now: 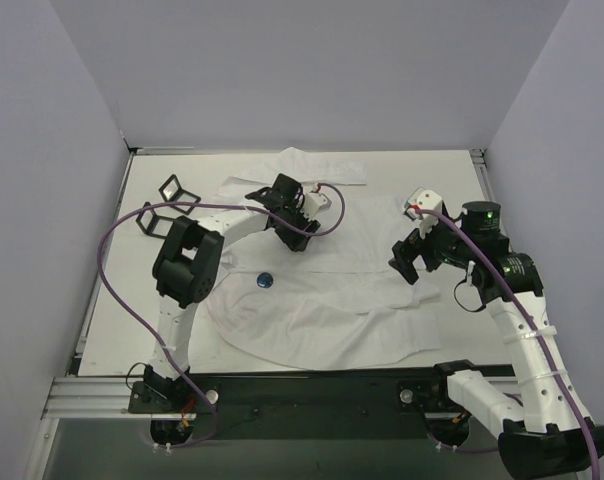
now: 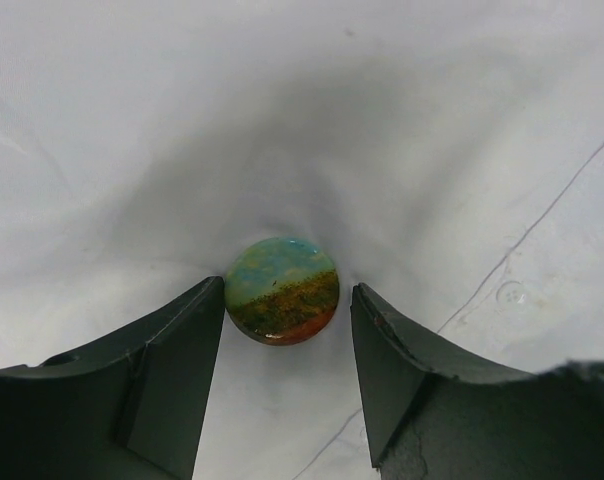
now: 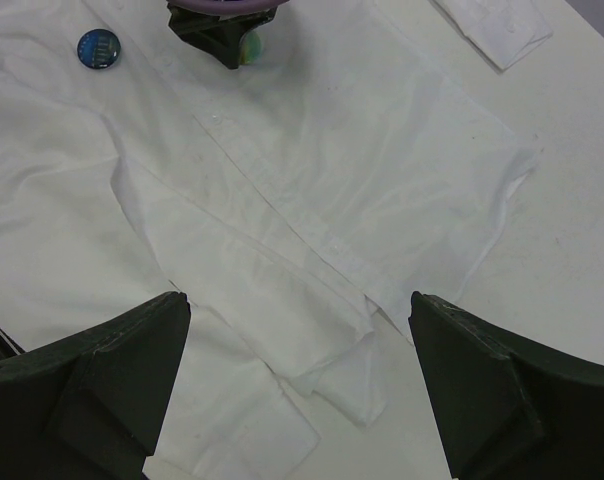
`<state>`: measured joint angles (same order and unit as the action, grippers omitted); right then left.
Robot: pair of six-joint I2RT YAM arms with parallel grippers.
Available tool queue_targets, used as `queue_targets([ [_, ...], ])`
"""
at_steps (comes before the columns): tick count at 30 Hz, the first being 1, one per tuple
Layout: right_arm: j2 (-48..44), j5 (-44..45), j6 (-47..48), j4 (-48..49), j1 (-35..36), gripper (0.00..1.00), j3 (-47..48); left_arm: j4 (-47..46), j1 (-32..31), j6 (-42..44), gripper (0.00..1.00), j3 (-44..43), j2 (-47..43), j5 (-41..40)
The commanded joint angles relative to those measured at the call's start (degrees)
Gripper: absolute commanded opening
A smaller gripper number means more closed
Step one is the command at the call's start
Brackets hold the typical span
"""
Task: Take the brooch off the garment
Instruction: Pick up the flattened clothing from the center of the board.
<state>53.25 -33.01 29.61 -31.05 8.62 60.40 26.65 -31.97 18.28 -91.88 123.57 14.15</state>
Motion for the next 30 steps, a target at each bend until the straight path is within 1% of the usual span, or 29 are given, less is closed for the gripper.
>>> queue_targets([
  [1, 1.59, -4.77, 0.19, 0.64, 0.43, 0.98, 0.50, 0.77, 0.76, -0.97, 0.63, -1.03, -4.47, 5.79],
  [7, 5.45, -11.18, 0.45, 0.46, 2.10, 0.95, 2.96, 1.38, 2.96, -1.41, 0.63, -0.85, -6.23, 10.10],
  [10, 7.82, -12.95, 0.80, 0.55, 2.63, 0.95, 4.46, 1.56, 4.10, -2.02, 0.63, -1.02, -6.58, 13.26],
  [15, 12.39, -16.02, 0.98, 1.78, 3.77, 0.92, 6.66, 1.12, 6.21, -3.78, 0.63, -1.38, -6.59, 20.98],
  [17, 14.23, -16.20, 0.63, 3.44, 4.21, 0.91, 6.75, 0.59, 6.39, -4.31, 0.63, -1.11, -7.02, 21.88],
  [21, 17.05, -14.54, -0.16, 4.68, 5.87, 0.89, 7.27, -1.34, 5.78, -3.70, 0.63, 0.64, -7.90, 19.08],
  [22, 17.41, -14.27, -0.51, 4.77, 5.88, 0.88, 7.36, -2.56, 5.25, -3.17, 0.64, 1.25, -8.25, 16.29],
  [24, 17.59, -13.83, -0.78, 4.77, 6.32, 0.87, 7.28, -3.45, 4.46, -2.64, 0.64, 2.84, -8.34, 13.55],
  [25, 17.32, -13.13, -0.78, 5.12, 6.32, 0.87, 6.75, -4.06, 3.59, -2.20, 0.64, 3.28, -8.17, 9.88],
  [28, 16.01, -11.82, -0.60, 5.74, 6.41, 0.87, 5.78, -5.29, 2.44, -1.68, 0.65, 4.51, -7.56, 4.33],
  [30, 15.04, -10.94, -0.51, 5.56, 6.41, 0.87, 5.60, -5.56, 1.47, -1.41, 0.67, 4.69, -7.03, 1.77],
])
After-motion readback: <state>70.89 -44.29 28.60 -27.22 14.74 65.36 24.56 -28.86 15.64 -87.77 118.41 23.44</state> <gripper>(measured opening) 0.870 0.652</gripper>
